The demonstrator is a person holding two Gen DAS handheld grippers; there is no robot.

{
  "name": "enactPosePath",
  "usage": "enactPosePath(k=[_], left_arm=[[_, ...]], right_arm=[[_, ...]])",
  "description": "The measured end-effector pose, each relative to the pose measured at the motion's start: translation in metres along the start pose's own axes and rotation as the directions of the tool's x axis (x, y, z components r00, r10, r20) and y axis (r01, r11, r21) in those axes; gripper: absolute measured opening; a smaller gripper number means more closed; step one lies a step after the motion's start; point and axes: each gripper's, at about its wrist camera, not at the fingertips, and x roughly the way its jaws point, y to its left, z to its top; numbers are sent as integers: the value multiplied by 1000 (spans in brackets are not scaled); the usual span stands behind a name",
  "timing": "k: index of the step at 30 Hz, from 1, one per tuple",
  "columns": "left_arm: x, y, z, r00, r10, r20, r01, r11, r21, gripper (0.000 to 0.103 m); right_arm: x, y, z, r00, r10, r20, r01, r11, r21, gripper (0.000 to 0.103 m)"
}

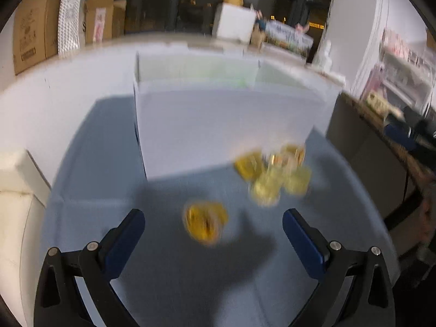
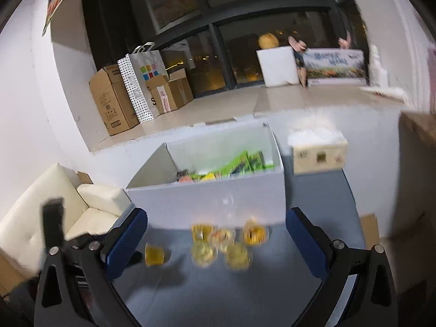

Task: Organize snacks
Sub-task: 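Grasp a yellow cartoon-lid jelly cup with the left gripper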

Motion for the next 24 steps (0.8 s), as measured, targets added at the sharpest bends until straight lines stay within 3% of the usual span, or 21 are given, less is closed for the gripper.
enactPosePath(k=[5, 15, 17, 18, 24], left_arm=[[14, 3, -12, 999, -13, -31, 13, 1000, 2, 103], [46, 13, -2, 997, -40, -67, 37, 999, -34, 101], [47, 12, 0, 998, -29, -63, 28, 999, -21, 81], [46, 11, 0, 998, -6, -64, 5, 1000, -10, 55], [41, 11, -6, 997, -50, -66, 49, 999, -17, 51]], right_arm=[[-8, -9, -25, 999, 3, -35, -2, 999, 45, 103], [-10, -4, -35, 998, 11, -61, -9, 999, 36, 103], [-7, -3, -37, 997, 9, -73, -7, 999, 35, 103], [-7, -3, -38, 997, 8, -76, -5, 999, 34, 103], [1, 1, -44, 995, 6, -104, -3, 1000, 27, 103]])
